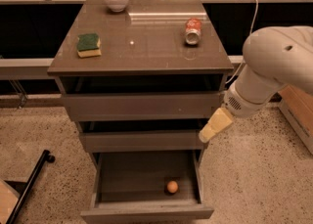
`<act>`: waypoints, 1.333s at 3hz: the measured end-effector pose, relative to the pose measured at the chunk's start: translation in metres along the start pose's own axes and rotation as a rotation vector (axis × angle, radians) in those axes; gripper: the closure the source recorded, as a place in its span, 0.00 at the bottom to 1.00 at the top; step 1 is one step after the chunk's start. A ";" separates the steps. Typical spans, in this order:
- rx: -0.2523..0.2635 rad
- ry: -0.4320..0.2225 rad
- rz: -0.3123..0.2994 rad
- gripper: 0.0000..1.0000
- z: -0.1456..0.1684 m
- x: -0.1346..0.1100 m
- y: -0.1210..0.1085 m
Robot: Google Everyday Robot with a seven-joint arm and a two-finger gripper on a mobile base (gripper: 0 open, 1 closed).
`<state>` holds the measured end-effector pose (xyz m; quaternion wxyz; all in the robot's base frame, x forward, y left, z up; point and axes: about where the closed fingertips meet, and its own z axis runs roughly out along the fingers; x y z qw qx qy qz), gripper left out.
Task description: Pick orange from bottom drawer and place on counter
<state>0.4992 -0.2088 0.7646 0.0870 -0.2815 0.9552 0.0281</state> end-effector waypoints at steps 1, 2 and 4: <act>-0.048 0.018 0.051 0.00 0.044 -0.006 0.016; -0.092 -0.002 0.087 0.00 0.087 -0.016 0.029; -0.126 -0.001 0.199 0.00 0.187 -0.009 0.049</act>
Offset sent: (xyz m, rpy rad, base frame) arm 0.0225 0.0660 -0.1301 0.1585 0.0593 -0.1039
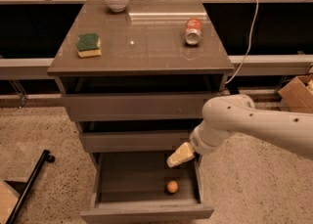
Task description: Pick orange from bottom drawer and place on counter
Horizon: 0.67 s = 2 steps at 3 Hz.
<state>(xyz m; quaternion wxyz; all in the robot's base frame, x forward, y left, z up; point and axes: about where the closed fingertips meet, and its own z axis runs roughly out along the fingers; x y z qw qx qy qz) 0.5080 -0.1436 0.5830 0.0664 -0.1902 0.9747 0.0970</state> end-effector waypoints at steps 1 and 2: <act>-0.018 0.061 0.093 0.00 0.060 0.013 -0.003; -0.027 0.072 0.119 0.00 0.071 0.017 -0.002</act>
Offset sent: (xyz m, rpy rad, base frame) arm -0.0051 0.0055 -0.0582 0.0018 0.0777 -0.0732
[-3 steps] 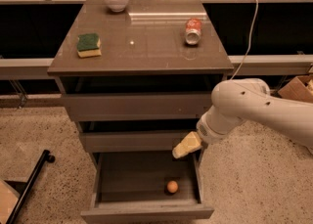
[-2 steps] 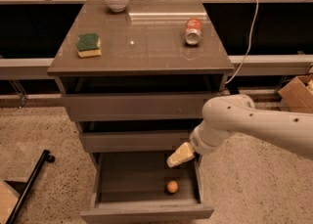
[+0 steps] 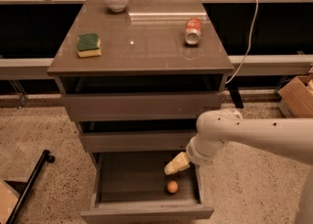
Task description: Pick orange from bottom drawer and place on counter
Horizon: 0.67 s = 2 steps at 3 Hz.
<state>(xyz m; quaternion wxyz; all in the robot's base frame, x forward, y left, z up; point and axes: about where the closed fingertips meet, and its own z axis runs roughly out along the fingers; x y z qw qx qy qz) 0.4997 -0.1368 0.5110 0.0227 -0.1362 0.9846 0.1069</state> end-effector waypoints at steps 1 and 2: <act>-0.005 -0.011 0.022 0.00 0.001 0.001 -0.001; -0.072 -0.008 0.172 0.00 0.039 -0.008 -0.013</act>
Offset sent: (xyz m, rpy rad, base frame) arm 0.0176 0.0014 -0.0807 0.1503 0.1101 -0.2890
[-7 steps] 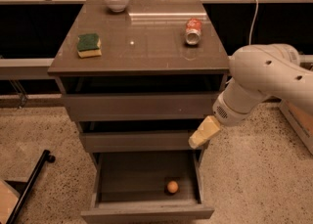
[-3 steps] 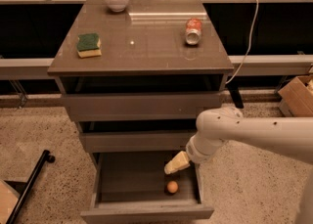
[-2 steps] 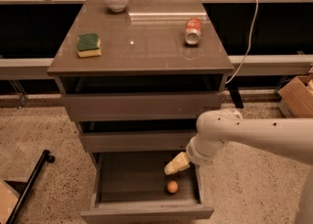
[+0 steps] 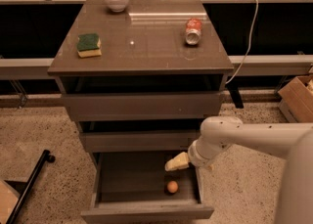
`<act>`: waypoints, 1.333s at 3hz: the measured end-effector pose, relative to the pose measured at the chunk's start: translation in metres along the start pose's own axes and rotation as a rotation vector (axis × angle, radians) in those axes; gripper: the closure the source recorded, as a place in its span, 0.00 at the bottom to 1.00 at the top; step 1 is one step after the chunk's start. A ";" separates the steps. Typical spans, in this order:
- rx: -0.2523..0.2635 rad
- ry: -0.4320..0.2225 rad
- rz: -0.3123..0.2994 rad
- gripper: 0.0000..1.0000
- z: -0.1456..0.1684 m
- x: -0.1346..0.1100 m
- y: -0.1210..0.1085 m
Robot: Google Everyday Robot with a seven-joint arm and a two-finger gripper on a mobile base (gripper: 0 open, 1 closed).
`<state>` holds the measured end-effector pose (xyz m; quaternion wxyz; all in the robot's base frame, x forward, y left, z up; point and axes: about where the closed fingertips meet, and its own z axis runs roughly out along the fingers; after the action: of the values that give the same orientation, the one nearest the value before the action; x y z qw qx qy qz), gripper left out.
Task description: Pick orange from bottom drawer and place on counter
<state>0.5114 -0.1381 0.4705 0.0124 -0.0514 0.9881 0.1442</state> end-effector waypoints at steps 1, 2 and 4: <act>-0.021 0.048 0.104 0.00 0.048 -0.013 -0.008; -0.069 0.097 0.194 0.00 0.095 -0.020 -0.015; -0.164 0.122 0.226 0.00 0.151 -0.021 -0.016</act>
Offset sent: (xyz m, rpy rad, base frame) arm 0.0342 0.0234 -0.1537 0.1145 0.2510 -0.2451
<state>0.5351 -0.1084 0.3221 -0.0681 0.0509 0.9715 0.2214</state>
